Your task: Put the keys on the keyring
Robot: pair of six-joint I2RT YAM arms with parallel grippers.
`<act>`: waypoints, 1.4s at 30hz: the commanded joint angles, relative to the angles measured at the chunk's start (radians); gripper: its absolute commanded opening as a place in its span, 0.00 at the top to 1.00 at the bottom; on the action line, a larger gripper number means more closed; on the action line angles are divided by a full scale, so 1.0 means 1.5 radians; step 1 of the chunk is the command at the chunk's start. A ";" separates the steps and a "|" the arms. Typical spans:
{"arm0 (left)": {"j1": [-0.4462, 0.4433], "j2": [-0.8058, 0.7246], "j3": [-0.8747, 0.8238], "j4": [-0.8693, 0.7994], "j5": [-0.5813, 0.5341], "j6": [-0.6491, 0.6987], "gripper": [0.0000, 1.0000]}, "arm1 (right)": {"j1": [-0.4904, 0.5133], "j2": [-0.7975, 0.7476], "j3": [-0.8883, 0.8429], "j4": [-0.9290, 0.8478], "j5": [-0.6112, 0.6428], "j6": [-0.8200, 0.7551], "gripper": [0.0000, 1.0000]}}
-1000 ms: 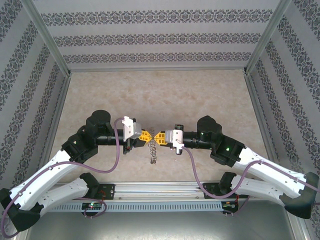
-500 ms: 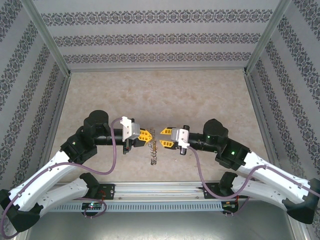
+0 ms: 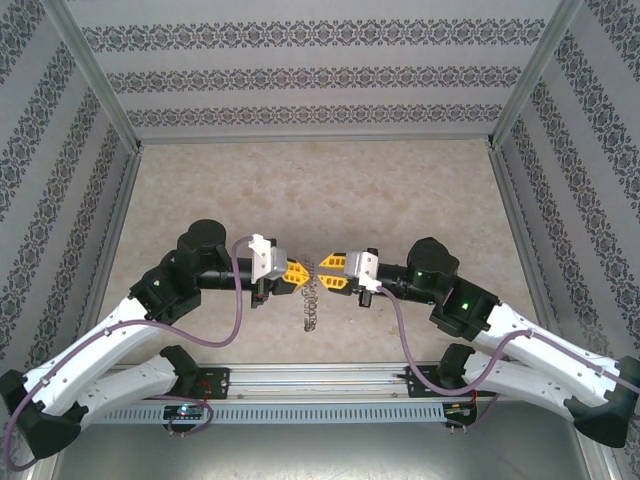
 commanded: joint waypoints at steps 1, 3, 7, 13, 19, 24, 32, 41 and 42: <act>-0.010 0.005 0.009 0.050 0.015 0.014 1.00 | 0.001 -0.003 0.000 0.022 -0.038 0.010 0.79; -0.011 0.010 0.009 0.055 0.015 0.012 1.00 | 0.001 0.001 0.000 0.016 -0.046 0.011 0.79; -0.012 0.019 0.013 0.057 0.014 0.013 1.00 | 0.001 0.009 0.000 0.011 -0.061 0.007 0.78; -0.013 0.016 0.013 0.056 0.013 0.016 1.00 | 0.001 0.023 0.003 -0.004 -0.045 0.005 0.79; -0.013 0.012 0.007 0.059 0.015 0.017 1.00 | 0.001 0.044 0.014 -0.014 -0.017 0.003 0.89; -0.013 0.012 0.008 0.047 0.009 0.022 1.00 | 0.001 0.051 0.027 -0.028 0.005 -0.003 1.00; -0.027 0.017 0.043 -0.058 -0.086 0.055 0.81 | 0.001 0.065 0.090 -0.134 0.049 -0.040 1.00; -0.080 0.085 0.115 -0.174 -0.197 0.121 0.87 | 0.001 0.092 0.141 -0.207 0.040 -0.045 1.00; -0.082 0.092 0.117 -0.176 -0.198 0.124 0.89 | 0.001 0.096 0.144 -0.210 0.038 -0.045 1.00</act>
